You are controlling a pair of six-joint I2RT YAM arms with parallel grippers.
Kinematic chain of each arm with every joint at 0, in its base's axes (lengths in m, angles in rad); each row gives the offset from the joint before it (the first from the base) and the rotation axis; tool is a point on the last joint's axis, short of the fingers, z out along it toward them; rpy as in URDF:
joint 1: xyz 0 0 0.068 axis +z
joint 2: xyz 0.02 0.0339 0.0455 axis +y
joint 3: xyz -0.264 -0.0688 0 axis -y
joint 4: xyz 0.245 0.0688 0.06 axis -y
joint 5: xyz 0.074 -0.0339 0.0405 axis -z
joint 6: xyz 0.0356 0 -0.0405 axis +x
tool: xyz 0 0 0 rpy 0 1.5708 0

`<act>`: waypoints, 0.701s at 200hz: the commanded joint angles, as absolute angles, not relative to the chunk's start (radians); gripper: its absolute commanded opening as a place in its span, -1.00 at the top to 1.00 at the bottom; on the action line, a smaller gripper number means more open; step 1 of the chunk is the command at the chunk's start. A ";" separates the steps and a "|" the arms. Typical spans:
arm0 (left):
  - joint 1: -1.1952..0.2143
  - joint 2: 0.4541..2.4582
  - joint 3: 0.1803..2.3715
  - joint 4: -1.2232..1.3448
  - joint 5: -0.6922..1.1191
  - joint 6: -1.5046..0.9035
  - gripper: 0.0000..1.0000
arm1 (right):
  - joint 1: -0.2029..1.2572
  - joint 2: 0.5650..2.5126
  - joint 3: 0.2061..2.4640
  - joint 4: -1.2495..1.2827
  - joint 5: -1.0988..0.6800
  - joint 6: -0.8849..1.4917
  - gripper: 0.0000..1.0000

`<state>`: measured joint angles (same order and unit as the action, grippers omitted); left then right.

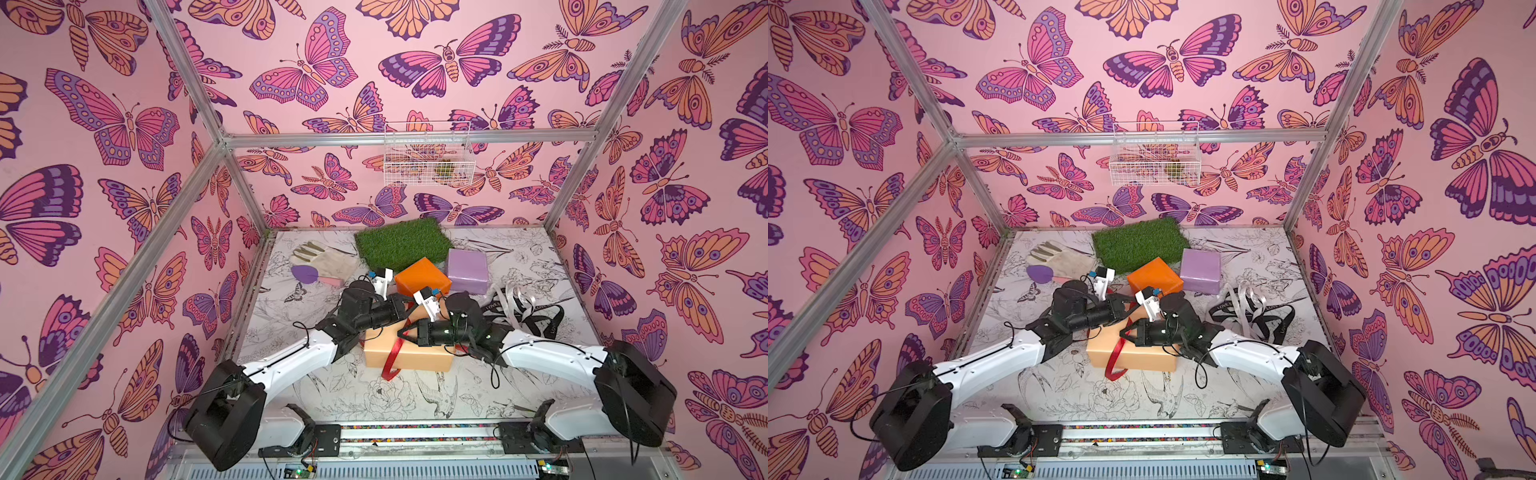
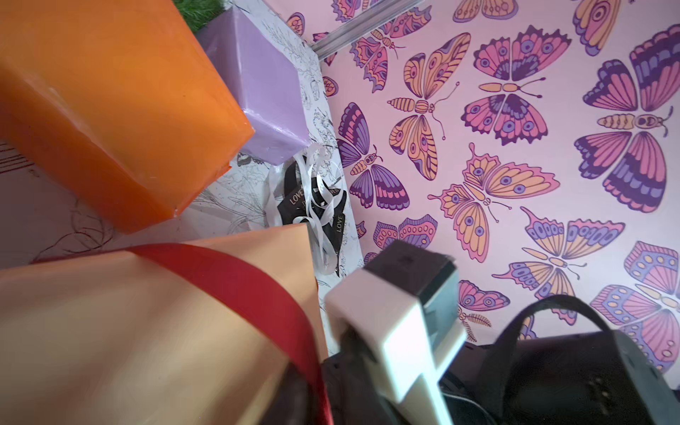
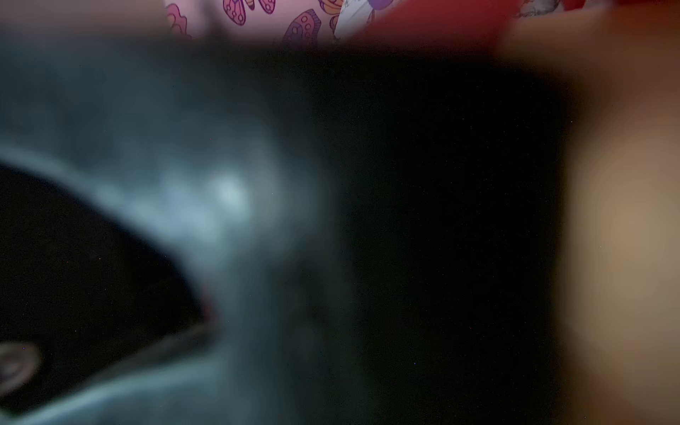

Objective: Untie the ribbon bows on the gift boxes
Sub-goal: Pull the ribbon from the gift box.

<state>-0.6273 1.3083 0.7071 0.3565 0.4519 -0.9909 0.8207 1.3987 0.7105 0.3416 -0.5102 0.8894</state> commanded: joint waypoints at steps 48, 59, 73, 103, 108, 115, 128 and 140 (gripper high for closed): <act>-0.568 1.137 0.652 0.321 0.412 -0.954 0.11 | 0.817 1.188 0.642 0.255 -0.413 0.882 1.00; -0.567 1.146 0.653 0.322 0.419 -0.958 0.42 | 0.816 1.170 0.630 0.257 -0.407 0.884 1.00; -0.570 1.185 0.665 0.327 0.457 -0.967 0.93 | 0.815 1.162 0.626 0.257 -0.402 0.883 1.00; -0.618 1.302 0.706 0.347 0.539 -0.972 1.00 | 0.816 1.181 0.644 0.258 -0.418 0.876 1.00; -0.629 1.315 0.711 0.346 0.543 -0.970 1.00 | 0.815 1.184 0.648 0.259 -0.420 0.875 1.00; -0.642 1.328 0.713 0.346 0.542 -0.971 1.00 | 0.816 1.188 0.655 0.261 -0.421 0.873 1.00; -0.657 1.347 0.706 0.347 0.530 -0.976 1.00 | 0.816 1.189 0.666 0.262 -0.420 0.866 1.00; -0.661 1.364 0.695 0.346 0.514 -0.987 1.00 | 0.816 1.187 0.680 0.256 -0.418 0.855 1.00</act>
<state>-0.6476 1.3460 0.6891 0.3347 0.5014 -0.9783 0.8188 1.1843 0.6369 0.2707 -0.4267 0.8860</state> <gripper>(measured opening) 0.048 0.055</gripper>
